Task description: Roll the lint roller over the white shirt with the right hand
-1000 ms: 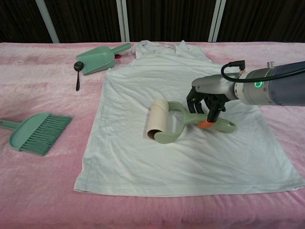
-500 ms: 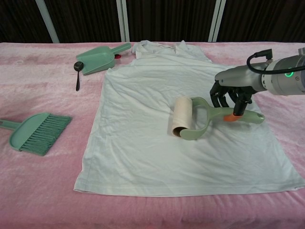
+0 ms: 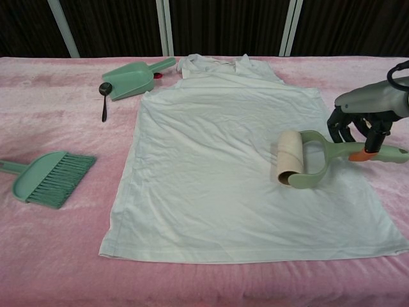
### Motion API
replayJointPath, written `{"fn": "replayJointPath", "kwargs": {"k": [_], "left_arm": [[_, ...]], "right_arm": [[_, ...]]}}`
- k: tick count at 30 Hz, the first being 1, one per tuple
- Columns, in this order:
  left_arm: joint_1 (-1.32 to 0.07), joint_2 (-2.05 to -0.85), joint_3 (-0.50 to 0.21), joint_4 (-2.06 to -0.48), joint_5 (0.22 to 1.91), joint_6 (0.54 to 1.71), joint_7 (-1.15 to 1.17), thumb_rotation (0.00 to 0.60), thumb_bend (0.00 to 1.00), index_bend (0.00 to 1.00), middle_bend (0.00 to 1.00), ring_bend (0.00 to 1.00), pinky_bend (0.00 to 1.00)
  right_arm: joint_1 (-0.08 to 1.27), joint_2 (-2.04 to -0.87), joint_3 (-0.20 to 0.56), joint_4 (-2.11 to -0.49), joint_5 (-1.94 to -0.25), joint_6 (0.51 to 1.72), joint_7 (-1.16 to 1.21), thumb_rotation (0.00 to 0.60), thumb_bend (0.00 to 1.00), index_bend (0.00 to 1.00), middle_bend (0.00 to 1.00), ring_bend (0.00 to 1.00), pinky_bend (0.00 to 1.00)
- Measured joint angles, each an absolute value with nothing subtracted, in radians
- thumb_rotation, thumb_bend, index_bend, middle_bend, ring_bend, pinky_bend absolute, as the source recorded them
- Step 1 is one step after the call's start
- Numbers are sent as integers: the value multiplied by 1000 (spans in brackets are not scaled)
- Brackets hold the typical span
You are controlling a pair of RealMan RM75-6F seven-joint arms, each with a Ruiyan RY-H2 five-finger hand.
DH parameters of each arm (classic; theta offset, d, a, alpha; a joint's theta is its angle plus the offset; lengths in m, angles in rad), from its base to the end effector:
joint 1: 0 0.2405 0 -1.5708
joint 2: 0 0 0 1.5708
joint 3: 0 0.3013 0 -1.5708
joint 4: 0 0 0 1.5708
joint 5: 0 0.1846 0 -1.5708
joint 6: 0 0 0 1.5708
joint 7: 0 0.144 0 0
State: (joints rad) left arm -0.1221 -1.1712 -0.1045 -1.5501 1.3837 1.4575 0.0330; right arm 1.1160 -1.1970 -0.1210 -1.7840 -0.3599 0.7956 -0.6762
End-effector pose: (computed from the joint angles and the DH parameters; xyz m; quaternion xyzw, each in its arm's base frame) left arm -0.3553 0.2055 0.1997 -0.5642 -0.3852 -0.3785 0.6245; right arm -0.1855 -0.3790 0.0822 0.7962 -0.4116 0.0934 0.4336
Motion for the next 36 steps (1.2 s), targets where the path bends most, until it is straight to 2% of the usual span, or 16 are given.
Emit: {"fn": "replayJointPath", "kwargs": {"k": [11, 22, 36], "left_arm": [[-122, -1176, -103, -1554, 1388, 1461, 41, 600, 464, 172, 97, 51, 89], [-122, -1175, -104, -1553, 1385, 1457, 38, 600, 464, 173, 97, 51, 89], [-121, -1167, -110, -1544, 1379, 1455, 0, 600, 464, 173, 97, 51, 89]], "right_arm": [[1156, -1219, -121, -1746, -332, 722, -669, 600, 557, 657, 628, 618, 627], [1220, -1272, -100, -1722, -290, 712, -670, 600, 566, 657, 628, 618, 627], [1346, -1400, -76, -1673, -166, 733, -723, 600, 566, 657, 629, 618, 627]]}}
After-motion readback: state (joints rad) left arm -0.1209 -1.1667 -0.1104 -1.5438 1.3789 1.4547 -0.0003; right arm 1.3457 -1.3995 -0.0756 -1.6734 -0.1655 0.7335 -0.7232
